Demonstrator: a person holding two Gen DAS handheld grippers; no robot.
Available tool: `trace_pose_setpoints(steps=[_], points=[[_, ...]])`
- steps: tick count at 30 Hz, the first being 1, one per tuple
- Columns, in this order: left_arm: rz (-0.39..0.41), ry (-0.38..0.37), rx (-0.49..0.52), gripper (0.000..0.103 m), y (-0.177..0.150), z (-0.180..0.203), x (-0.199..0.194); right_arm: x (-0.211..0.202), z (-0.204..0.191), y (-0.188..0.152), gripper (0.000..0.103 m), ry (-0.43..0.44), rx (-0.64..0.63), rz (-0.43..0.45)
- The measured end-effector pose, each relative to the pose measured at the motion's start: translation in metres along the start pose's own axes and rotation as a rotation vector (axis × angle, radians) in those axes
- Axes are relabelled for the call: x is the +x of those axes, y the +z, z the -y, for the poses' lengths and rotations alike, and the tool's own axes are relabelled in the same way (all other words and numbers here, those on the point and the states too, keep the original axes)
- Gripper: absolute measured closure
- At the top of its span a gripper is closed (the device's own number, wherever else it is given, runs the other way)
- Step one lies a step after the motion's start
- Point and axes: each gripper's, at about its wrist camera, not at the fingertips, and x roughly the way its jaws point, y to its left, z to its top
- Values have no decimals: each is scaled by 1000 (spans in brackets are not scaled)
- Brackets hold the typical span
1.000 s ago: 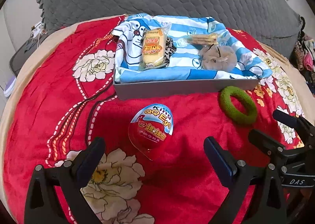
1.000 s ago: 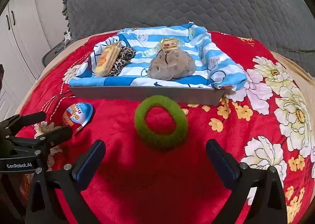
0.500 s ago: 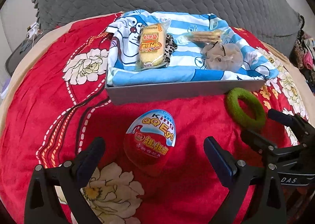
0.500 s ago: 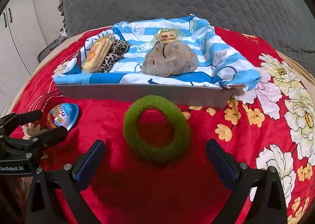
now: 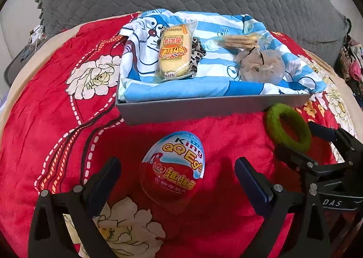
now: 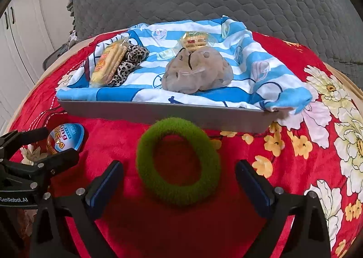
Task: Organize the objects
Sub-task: 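Close the left tool on the red Kinder egg while the right tool grasps the green ring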
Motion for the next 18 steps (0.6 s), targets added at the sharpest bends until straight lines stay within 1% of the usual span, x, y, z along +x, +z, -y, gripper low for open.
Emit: trace_pose_setpoints(steps=[3,6,8,10,13,15,17,18], points=[[-1,-1,2,3,0,0,2,3,1,1,4,2,-3,-3],[0,-6,-1,3,0,-1,4,6,0,2,9,-2,-12,-7],[0,-11,0,3,0,-1,6,8,-1,3,14,-2,-19,-13],[-2,-14,0,5,0,-1,7,9,-2,4,17,-3,-25,-14],[-6,-24,-1,12,-1,-2,10,11,-2,4,21,-9,-32,-18],[-11,-30,-5,22,-2,-3,12,11,-3,4,25,-10,-39,-18],[-16,-37,-5,29,-2,-4,14,11,-4,4,29,-10,-44,-19],[-15,-37,-2,30,-3,-3,14,12,-4,4,30,-9,-46,-19]])
